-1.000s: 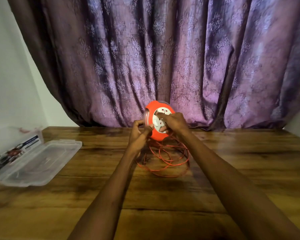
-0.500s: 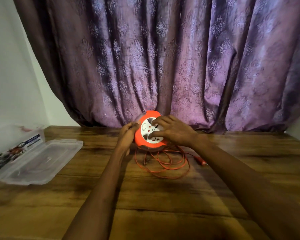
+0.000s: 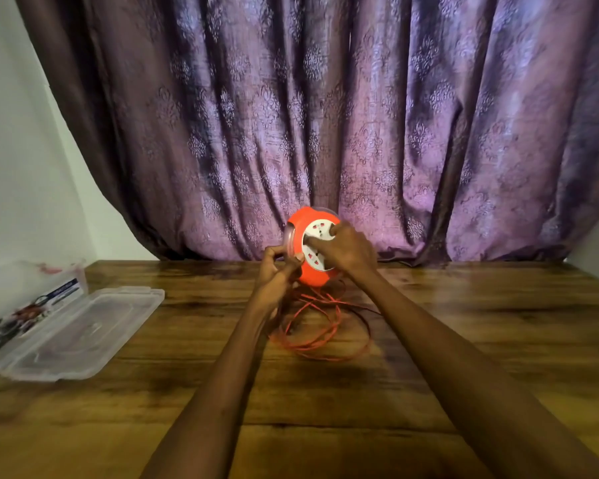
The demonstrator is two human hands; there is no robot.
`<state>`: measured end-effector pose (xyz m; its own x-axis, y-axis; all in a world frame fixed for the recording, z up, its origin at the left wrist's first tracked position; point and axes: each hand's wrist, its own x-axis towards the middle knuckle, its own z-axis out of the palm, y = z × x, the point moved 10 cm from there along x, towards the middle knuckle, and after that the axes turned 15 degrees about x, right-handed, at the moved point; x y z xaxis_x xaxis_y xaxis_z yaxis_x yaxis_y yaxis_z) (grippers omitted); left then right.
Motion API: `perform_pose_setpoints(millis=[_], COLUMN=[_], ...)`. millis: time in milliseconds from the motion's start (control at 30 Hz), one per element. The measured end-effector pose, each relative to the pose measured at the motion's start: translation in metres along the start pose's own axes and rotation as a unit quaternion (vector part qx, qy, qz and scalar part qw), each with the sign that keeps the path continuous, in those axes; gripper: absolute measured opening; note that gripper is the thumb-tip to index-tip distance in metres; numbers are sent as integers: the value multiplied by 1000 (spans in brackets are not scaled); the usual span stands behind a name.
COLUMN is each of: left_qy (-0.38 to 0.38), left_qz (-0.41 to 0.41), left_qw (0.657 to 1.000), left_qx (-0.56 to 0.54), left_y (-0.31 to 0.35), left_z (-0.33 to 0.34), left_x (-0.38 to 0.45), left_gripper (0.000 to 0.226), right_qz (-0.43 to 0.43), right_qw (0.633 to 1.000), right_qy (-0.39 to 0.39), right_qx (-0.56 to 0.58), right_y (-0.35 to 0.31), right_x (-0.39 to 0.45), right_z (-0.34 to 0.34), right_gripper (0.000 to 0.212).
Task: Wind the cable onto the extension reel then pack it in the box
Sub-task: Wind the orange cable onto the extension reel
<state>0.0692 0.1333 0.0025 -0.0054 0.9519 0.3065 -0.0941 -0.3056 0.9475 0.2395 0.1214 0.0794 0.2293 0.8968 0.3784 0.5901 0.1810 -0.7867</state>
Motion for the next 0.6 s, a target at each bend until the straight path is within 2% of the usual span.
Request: perform_pose_setpoints(millis=[67, 100, 167, 300, 367, 400, 467, 533, 600], left_qy=[20, 37, 68, 73, 69, 68, 64, 58, 46], left_qz=[8, 16, 21, -12, -24, -26, -22, -25, -42], left_qw=[1000, 999, 997, 997, 997, 997, 998, 998, 998], left_qx=[2, 17, 39, 38, 30, 26, 11, -3, 0], left_y=[1, 2, 4, -3, -5, -5, -5, -3, -4], left_z=[-1, -5, -16, -33, -36, -37, -38, -40, -42], left_x=[1, 1, 3, 8, 11, 12, 13, 13, 13], left_gripper=[20, 19, 15, 8, 5, 5, 11, 15, 15], right_qz=[124, 144, 125, 6, -126, -224, -402, -484, -517], right_qw=[962, 943, 940, 988, 990, 975, 906, 844, 803], right_qy=[-48, -52, -57, -21, 4, -3, -50, -102, -135], right_qx=[238, 294, 313, 154, 57, -1, -122, -208, -264], right_y=[20, 26, 29, 22, 3, -12, -35, -39, -37], right_x=[0, 1, 4, 14, 9, 2, -21, -40, -51], right_z=[17, 23, 26, 6, -8, -8, 5, 20, 32], right_gripper=[66, 61, 50, 30, 16, 18, 26, 33, 41])
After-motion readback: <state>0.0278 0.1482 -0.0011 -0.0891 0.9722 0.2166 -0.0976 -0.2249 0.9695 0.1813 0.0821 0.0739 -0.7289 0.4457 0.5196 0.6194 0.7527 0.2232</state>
